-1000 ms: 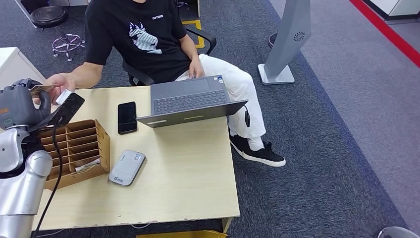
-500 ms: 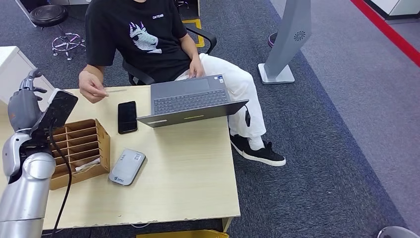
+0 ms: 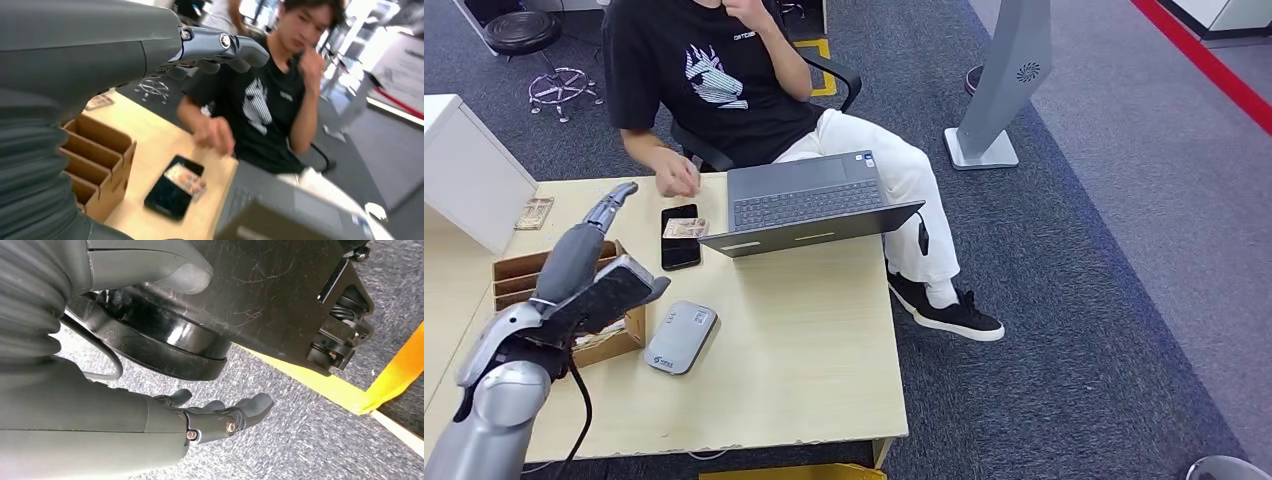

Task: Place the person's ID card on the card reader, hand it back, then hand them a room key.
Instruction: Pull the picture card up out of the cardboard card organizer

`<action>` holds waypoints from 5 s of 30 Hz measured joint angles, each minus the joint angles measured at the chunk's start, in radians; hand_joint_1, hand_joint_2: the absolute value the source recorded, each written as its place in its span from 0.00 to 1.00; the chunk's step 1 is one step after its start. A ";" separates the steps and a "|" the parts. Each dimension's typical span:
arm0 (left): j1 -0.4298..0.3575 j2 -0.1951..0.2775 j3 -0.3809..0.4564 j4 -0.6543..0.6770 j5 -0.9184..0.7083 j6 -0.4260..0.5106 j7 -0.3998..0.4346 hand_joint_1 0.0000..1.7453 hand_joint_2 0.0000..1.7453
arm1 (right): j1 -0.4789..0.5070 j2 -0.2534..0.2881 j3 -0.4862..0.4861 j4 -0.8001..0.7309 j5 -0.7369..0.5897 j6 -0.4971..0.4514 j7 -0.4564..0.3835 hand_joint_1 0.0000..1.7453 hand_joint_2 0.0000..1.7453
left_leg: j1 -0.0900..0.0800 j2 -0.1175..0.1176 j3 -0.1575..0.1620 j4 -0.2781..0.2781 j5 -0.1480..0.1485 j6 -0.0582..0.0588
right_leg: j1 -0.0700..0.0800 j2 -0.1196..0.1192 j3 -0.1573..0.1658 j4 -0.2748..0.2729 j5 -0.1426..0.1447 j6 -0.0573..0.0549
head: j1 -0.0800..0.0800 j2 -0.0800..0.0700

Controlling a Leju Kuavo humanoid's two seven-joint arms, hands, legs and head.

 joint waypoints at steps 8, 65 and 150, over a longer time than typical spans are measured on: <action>0.096 0.253 -0.131 -0.080 0.195 -0.142 -0.063 0.00 1.00 | -0.006 0.000 -0.034 0.040 -0.003 0.000 -0.051 0.00 1.00 | 0.001 0.002 0.000 -0.001 0.000 0.000 | 0.000 0.002 0.000 0.001 0.000 -0.001 | 0.000 0.000; 0.675 0.604 0.325 -0.401 -0.134 0.042 0.159 0.00 1.00 | -0.049 0.003 -0.013 0.104 -0.090 -0.003 -0.023 0.00 1.00 | 0.002 0.002 0.000 -0.001 0.000 -0.001 | 0.001 0.002 0.000 0.000 -0.001 -0.001 | 0.001 0.000; 0.424 0.910 0.070 -0.306 0.116 -0.150 0.059 0.00 1.00 | -0.073 -0.013 0.045 0.149 -0.207 -0.003 -0.076 0.00 1.00 | 0.003 0.000 -0.001 -0.001 0.001 -0.002 | 0.003 0.000 0.000 0.001 -0.001 -0.002 | 0.002 0.000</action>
